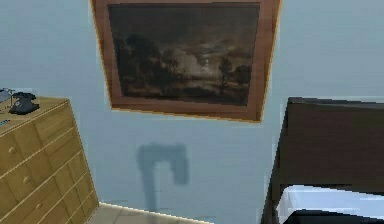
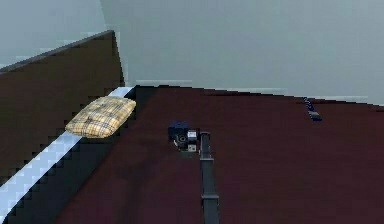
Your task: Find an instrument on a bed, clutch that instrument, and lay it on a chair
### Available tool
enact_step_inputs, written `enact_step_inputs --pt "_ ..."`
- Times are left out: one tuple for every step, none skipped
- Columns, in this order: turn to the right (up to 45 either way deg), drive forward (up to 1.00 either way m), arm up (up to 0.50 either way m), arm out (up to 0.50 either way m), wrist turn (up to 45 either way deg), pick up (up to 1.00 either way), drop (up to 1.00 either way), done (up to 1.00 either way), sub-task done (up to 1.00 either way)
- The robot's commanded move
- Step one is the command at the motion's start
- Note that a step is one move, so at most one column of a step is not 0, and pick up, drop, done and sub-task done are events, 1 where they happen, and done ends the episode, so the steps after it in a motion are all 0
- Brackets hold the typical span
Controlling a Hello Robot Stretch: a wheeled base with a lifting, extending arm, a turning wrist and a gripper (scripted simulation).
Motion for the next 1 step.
enact_step_inputs --pt "0.0 0.0 0.36 0.0 0.0 0.0 0.0 0.0 0.0"
